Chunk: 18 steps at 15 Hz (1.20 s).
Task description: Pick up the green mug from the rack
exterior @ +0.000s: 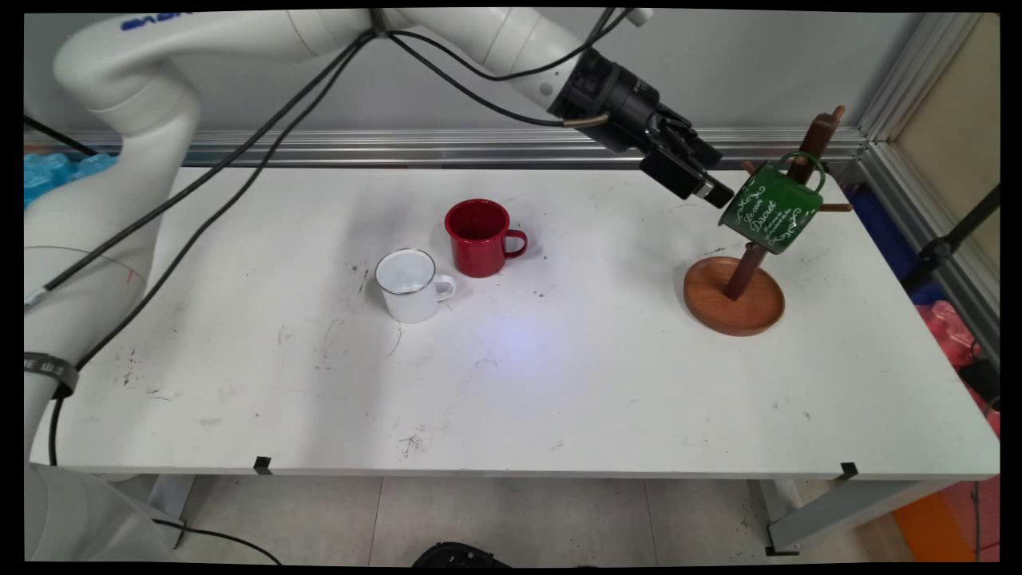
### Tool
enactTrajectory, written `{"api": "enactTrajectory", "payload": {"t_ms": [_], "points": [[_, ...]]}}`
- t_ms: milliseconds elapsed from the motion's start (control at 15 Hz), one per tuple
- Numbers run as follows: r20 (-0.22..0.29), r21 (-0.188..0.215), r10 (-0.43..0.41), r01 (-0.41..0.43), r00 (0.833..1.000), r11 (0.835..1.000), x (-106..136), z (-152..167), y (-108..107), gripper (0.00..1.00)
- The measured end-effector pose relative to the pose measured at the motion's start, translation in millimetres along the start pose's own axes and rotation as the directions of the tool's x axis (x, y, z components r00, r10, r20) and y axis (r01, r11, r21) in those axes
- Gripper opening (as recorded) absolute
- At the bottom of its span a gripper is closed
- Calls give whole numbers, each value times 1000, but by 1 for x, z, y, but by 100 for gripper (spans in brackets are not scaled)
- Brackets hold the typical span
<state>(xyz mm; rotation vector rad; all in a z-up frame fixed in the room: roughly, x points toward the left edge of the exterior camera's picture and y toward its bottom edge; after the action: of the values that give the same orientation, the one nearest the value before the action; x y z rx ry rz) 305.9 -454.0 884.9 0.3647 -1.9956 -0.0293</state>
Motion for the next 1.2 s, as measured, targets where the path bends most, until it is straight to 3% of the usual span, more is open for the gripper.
{"api": "enactTrajectory", "payload": {"t_ms": [667,1200], "points": [[-20,-59,-13,12,1000,998,-7,33,-16,100],[-35,-80,-26,23,999,997,-10,52,-24,100]]}}
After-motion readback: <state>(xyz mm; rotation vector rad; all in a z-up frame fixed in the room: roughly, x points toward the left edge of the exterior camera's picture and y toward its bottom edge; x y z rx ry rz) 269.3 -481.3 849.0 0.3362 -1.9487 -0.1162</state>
